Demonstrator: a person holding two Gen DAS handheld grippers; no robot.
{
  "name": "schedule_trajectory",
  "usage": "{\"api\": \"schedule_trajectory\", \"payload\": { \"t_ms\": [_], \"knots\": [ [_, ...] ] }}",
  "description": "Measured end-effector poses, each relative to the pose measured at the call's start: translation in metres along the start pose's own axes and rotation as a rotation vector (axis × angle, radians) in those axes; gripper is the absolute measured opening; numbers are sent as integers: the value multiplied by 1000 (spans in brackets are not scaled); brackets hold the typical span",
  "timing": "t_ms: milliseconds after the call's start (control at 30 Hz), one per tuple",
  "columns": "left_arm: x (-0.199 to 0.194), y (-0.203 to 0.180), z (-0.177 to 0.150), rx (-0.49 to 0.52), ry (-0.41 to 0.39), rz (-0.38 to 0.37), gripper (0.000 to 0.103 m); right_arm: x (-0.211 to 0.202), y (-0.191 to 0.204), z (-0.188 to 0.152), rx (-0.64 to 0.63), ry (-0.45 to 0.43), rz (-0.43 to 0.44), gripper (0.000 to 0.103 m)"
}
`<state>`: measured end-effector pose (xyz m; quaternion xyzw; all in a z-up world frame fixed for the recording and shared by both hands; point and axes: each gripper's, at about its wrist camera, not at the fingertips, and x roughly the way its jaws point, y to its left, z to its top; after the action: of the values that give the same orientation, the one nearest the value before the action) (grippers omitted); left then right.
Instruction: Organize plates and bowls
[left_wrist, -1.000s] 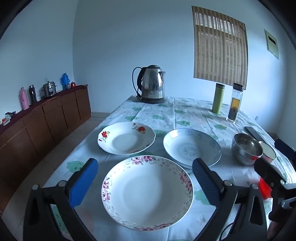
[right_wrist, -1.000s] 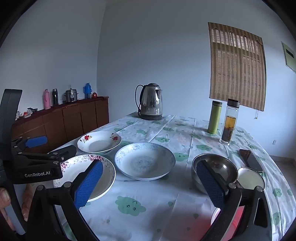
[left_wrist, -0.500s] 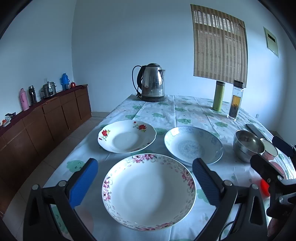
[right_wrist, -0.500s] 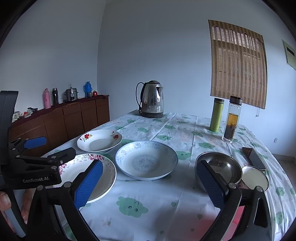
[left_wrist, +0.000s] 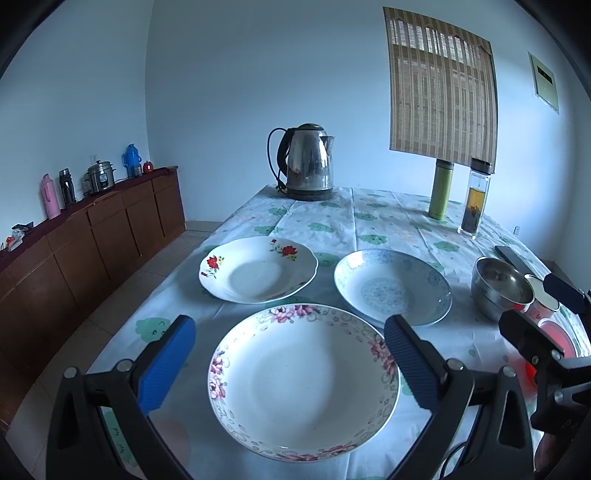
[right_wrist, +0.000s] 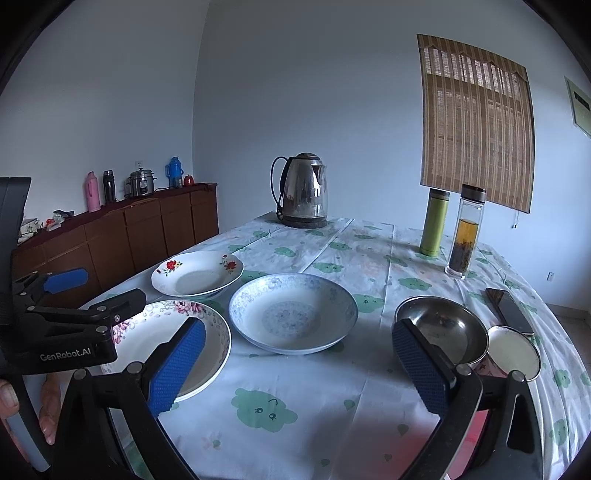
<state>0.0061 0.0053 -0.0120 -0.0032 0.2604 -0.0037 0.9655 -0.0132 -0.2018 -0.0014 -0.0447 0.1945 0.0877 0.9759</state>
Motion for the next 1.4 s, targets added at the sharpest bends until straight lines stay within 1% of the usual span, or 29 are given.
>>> {"api": "schedule_trajectory", "payload": {
  "t_ms": [767, 1400],
  "knots": [
    [2, 4, 1, -6, 0, -2, 103, 6, 3, 0, 18, -3, 44, 102],
    [12, 12, -6, -13, 14, 18, 103, 16, 9, -3, 3, 16, 77, 102]
  ]
}}
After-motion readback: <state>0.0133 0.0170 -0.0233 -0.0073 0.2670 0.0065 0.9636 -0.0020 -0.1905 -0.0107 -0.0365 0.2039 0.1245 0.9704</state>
